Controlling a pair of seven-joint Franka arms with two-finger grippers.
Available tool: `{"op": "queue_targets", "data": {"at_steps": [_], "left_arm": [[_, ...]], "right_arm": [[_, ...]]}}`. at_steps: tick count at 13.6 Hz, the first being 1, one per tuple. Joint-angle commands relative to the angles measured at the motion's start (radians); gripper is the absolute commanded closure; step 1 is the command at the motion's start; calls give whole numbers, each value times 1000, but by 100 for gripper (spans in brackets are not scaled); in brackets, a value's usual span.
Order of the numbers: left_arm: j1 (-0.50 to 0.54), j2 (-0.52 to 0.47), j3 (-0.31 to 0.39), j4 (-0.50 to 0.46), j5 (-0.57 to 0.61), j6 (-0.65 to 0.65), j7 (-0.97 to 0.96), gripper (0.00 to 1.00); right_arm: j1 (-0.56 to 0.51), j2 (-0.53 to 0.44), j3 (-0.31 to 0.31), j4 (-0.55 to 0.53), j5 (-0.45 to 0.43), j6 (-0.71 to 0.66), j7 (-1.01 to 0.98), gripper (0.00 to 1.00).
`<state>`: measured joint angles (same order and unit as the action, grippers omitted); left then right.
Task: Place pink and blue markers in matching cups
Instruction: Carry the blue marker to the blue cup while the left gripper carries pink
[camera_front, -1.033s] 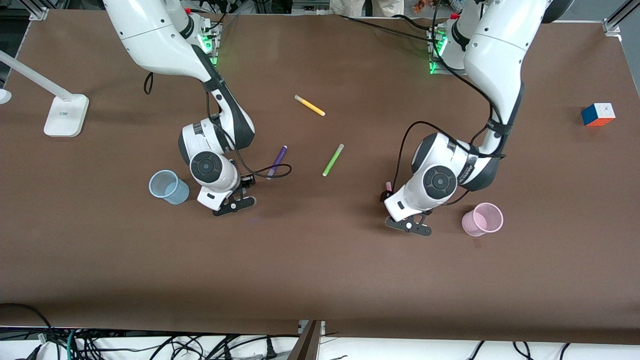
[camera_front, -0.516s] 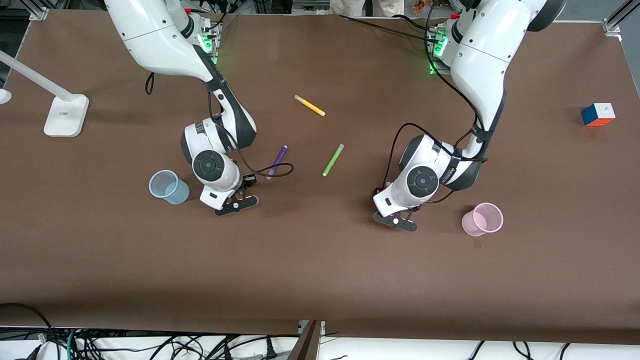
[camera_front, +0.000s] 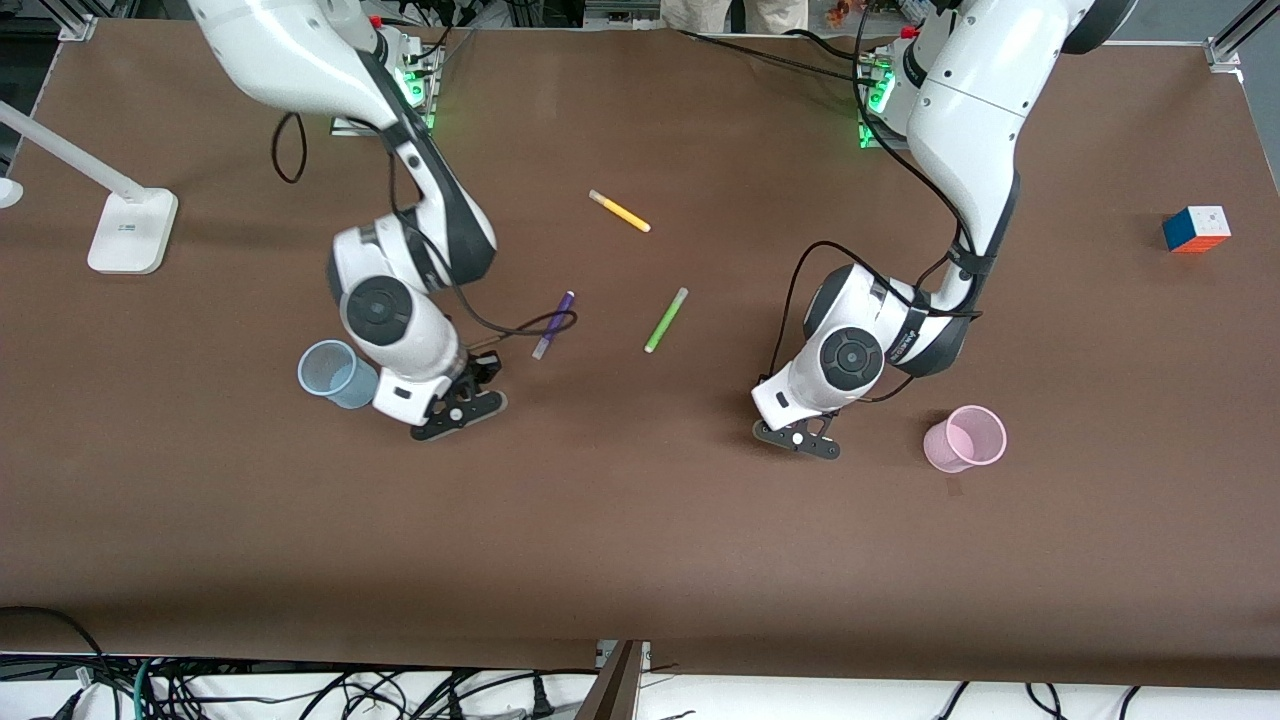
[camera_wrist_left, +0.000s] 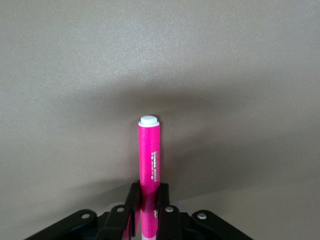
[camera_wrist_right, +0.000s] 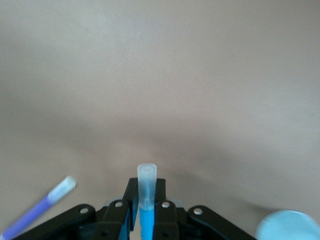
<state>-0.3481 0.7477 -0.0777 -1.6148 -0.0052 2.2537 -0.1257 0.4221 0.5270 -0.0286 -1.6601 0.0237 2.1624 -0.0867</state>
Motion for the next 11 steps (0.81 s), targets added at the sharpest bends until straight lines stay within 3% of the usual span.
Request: {"op": "queue_targets", "data": {"at_steps": [1, 5, 8, 11], "left_arm": [[8, -70, 4, -28, 7, -43, 18, 100], [23, -134, 41, 56, 11, -337, 66, 100], [17, -126, 46, 142, 208, -529, 119, 100], [8, -123, 47, 145, 361, -621, 216, 100]], "right_arm": [[-19, -90, -7, 17, 135, -99, -236, 95], [-144, -148, -30, 20, 346, -215, -774, 95], [-288, -147, -33, 23, 497, -335, -1167, 95], [-396, -130, -31, 23, 568, -390, -1437, 95]]}}
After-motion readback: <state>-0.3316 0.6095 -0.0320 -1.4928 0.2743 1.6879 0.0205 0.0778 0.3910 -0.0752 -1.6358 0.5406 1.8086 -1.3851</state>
